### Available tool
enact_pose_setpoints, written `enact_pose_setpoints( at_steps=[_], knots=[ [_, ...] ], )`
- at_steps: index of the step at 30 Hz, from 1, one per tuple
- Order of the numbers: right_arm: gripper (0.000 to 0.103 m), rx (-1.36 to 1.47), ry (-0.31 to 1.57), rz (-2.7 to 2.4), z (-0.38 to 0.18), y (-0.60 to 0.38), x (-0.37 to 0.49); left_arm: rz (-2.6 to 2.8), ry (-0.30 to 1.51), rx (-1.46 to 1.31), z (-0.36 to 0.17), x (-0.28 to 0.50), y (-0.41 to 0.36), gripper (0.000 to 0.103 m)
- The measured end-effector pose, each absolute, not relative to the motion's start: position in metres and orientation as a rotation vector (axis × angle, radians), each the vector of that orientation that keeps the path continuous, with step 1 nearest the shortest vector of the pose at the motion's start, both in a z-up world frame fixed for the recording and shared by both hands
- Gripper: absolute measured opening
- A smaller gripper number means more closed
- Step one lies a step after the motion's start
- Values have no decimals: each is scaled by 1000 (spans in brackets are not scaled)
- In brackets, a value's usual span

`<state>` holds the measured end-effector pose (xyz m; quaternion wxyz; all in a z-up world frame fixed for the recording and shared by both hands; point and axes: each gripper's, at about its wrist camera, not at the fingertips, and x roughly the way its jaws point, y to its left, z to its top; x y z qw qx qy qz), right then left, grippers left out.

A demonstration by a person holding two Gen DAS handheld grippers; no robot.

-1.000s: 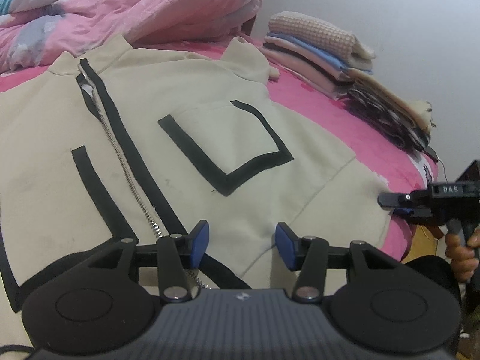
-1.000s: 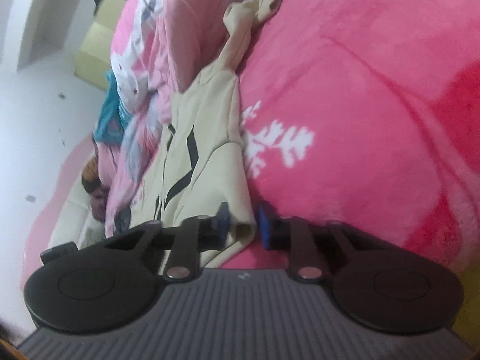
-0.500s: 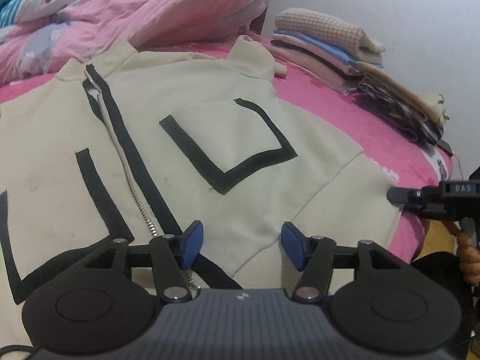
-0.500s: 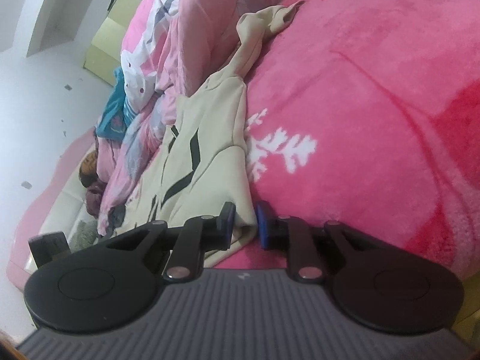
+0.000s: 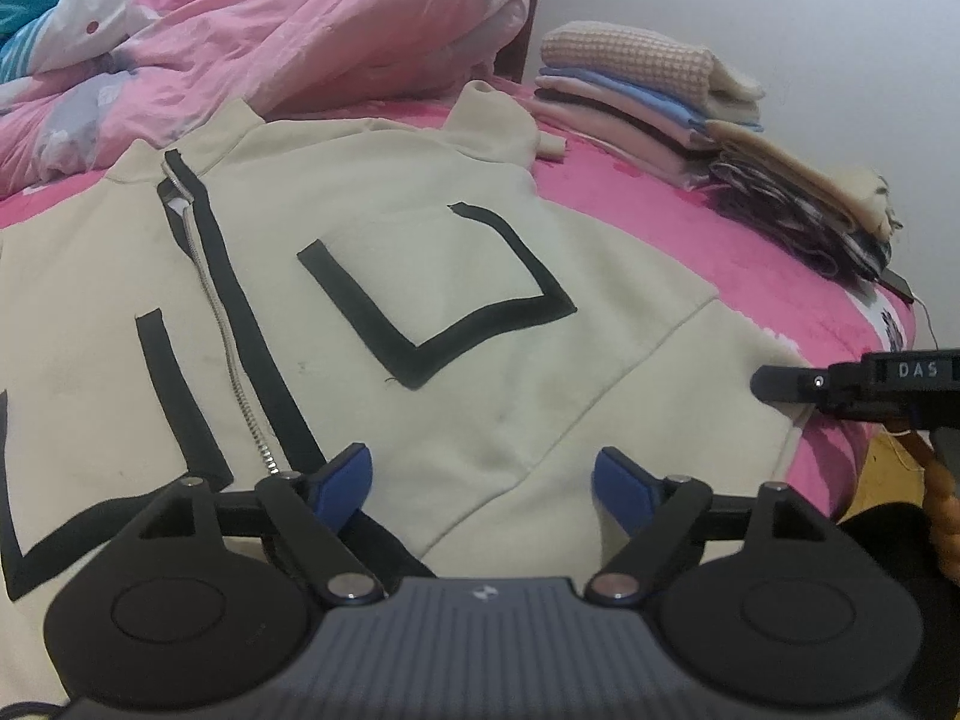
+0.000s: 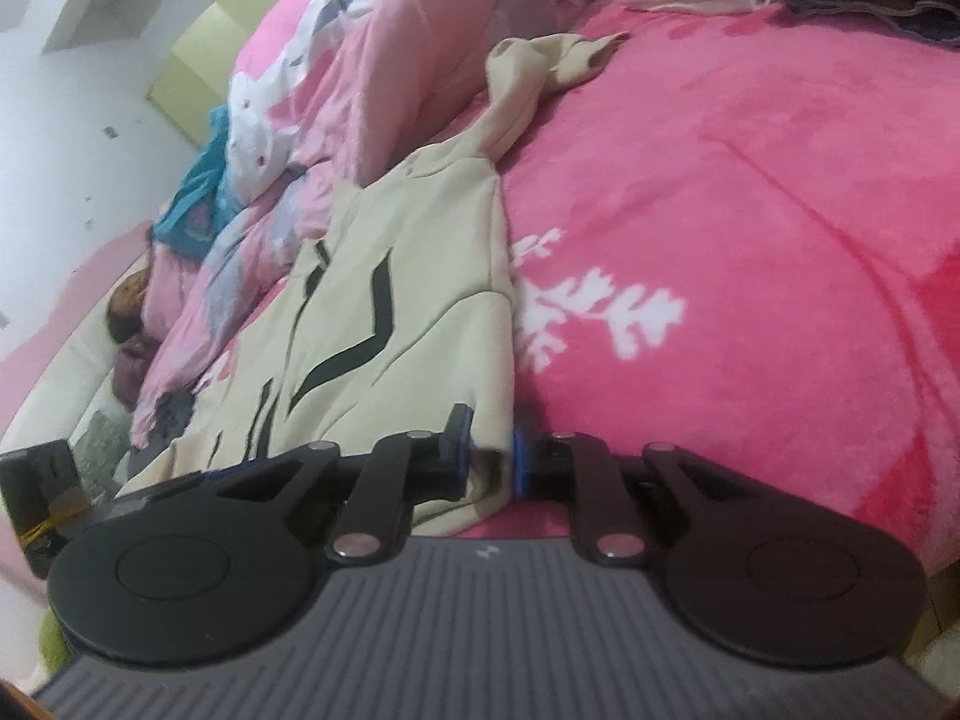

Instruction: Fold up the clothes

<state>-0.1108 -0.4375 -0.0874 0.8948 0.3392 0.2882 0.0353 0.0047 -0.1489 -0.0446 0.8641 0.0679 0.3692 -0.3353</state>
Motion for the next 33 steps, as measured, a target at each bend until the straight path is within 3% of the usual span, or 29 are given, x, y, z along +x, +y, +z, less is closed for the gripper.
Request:
enact_pose_setpoints(
  at_steps=[10,23,33],
  knots=[
    [3,640,622,19,-60,-424,-126,-709,843,138,-36,7,-143,82],
    [3,698,620,-13,-87,-420,-139,-757,784,121,-42,3,-135,84],
    [11,635,556,-54,-50,-430,-173,-705,671,-18,1,-4,-56,80]
  ],
)
